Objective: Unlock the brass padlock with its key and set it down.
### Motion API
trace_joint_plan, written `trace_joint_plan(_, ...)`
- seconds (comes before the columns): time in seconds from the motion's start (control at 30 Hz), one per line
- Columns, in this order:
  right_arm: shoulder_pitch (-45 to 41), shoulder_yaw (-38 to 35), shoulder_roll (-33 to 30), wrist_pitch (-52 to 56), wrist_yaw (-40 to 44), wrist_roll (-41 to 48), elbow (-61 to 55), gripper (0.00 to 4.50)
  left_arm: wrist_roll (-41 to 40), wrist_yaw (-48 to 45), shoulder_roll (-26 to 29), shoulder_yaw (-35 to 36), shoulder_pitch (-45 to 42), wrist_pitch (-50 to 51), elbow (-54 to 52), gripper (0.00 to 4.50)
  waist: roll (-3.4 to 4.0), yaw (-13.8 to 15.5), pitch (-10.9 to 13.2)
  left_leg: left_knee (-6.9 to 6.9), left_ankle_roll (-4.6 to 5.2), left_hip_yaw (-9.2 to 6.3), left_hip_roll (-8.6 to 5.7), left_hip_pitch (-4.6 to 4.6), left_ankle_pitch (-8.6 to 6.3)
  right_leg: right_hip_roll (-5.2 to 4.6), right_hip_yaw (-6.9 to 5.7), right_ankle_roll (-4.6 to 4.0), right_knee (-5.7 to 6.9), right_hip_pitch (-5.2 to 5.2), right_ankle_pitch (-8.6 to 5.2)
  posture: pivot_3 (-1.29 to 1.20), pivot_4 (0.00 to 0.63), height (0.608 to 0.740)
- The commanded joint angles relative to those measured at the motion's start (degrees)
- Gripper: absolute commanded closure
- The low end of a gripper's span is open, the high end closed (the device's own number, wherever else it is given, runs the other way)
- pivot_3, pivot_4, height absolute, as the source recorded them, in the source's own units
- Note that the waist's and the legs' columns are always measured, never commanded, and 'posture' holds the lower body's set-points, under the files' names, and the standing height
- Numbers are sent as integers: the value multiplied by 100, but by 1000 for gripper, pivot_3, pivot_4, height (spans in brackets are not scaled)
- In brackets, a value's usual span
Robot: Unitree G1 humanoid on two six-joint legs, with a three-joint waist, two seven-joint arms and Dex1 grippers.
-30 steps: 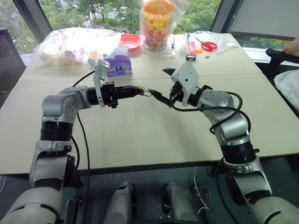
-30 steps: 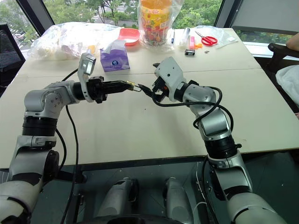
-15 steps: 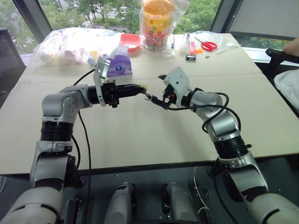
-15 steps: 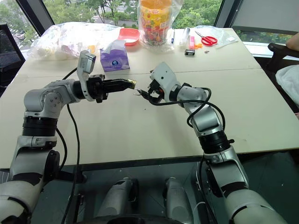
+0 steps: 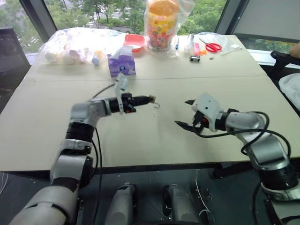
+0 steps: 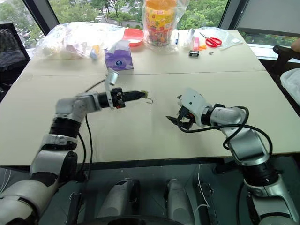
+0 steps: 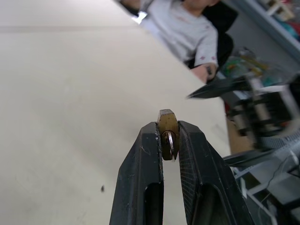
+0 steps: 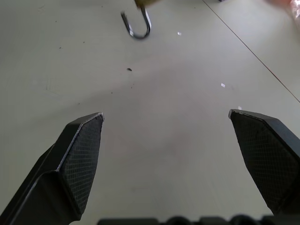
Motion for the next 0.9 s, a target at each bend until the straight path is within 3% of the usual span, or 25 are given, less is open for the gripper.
trace_joint_plan(0.03,131,-265,-176,390,-15,247,-610,23,147,381,-328,218,-560,-333,900,4500,-4,9,2,0,0,-1,0,0,0,0,0,-1,0,-1,0,0,150,740)
trace_joint_plan(0.2,199,-274,-199,621,-209,288,-798,23,323,563,-624,386,-940,-728,1948,4500,-5,2,3,1,4,-7,0,-5,-3,-3,-5,-2,-4,0,-1,0,150,740)
trace_joint_plan(0.37,226,-280,-124,718,-420,326,-864,0,436,406,-583,467,-1143,-652,2273,2306,-6,5,3,0,7,-6,0,-6,-5,-3,-5,2,-5,-2,0,0,150,740)
trace_joint_plan(0.47,255,-259,-113,723,-484,350,-875,0,755,445,-362,293,-1055,-696,2231,2306,-6,-1,3,0,7,-6,0,-7,-6,-3,-6,0,-5,-2,-1,0,150,740)
trace_joint_plan(0.67,408,-374,-94,655,-581,410,-818,0,1087,247,682,-111,205,-739,-576,2306,-4,-51,2,-13,6,-3,6,-2,-6,-6,-3,-2,-4,-6,-1,0,150,740)
trace_joint_plan(0.9,433,-390,252,490,-887,415,-593,0,381,1055,991,791,1518,-1,-3418,2306,-4,28,2,-7,6,-9,-4,-7,-6,-33,-6,-11,-12,1,-5,0,150,740)
